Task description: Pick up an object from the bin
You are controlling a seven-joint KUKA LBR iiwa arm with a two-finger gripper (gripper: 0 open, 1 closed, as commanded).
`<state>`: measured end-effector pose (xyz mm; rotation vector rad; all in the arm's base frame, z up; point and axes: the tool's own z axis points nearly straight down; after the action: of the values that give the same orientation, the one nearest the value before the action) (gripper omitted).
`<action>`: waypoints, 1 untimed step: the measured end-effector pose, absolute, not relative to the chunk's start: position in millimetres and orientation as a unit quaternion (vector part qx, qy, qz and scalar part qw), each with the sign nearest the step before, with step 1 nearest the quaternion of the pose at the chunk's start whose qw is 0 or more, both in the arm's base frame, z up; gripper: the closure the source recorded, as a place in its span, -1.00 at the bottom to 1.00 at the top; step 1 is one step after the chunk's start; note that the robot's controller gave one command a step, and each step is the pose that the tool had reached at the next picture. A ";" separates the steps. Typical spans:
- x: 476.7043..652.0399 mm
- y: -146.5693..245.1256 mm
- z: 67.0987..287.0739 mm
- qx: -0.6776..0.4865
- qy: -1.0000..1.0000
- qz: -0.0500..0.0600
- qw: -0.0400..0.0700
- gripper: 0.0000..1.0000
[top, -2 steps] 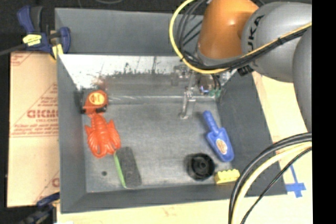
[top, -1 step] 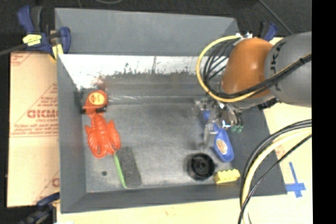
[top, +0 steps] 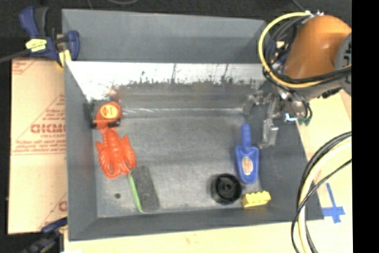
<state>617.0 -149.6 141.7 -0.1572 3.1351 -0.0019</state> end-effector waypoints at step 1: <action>600.0 -140.8 112.1 0.061 0.998 0.000 0.003 -1.00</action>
Offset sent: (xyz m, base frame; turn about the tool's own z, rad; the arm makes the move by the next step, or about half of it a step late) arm -0.0507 0.0387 -0.0717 -0.6399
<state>600.0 -140.8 112.1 0.1910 3.1292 -0.0006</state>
